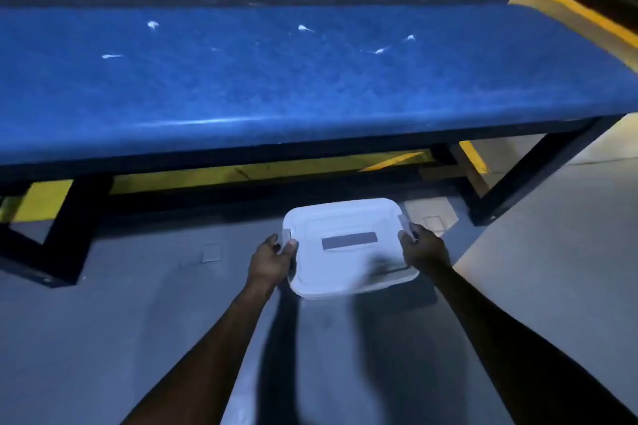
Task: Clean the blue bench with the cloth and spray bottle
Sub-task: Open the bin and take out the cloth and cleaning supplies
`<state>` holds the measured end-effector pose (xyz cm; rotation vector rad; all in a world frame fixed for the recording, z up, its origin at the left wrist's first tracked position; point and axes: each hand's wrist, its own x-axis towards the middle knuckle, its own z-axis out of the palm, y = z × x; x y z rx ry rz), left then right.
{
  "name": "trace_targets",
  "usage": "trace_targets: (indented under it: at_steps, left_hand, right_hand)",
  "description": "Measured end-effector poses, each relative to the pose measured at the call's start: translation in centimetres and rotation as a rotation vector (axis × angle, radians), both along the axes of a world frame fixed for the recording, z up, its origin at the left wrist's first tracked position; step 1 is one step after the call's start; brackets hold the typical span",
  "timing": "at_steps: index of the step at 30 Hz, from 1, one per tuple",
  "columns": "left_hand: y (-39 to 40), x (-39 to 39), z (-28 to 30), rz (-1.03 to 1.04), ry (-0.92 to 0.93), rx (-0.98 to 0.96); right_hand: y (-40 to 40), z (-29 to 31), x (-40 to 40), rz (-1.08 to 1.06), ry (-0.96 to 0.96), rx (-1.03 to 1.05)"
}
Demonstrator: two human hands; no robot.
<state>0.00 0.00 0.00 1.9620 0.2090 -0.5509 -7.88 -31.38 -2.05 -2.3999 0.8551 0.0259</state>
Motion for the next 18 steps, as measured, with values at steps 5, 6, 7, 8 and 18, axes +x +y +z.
trace_targets:
  at_steps: [5,6,7,8,18]
  left_hand:
    - [0.6,0.6,-1.9,0.007,-0.151,0.000]
    - [0.8,0.7,-2.3,-0.001,-0.155,0.004]
    - [0.8,0.7,-2.3,-0.012,-0.163,-0.002]
    - [0.8,0.8,-2.4,-0.025,-0.157,-0.002]
    - [1.6,1.7,-2.6,0.007,0.099,-0.246]
  right_hand:
    - [0.1,-0.5,0.7,-0.110,-0.083,-0.087]
    - [0.1,-0.5,0.5,-0.110,-0.082,-0.090]
    - [-0.3,-0.6,0.5,-0.109,-0.084,-0.095]
    - [-0.6,-0.6,0.5,-0.095,-0.082,-0.105]
    - [-1.0,0.8,1.0,0.023,-0.255,-0.252]
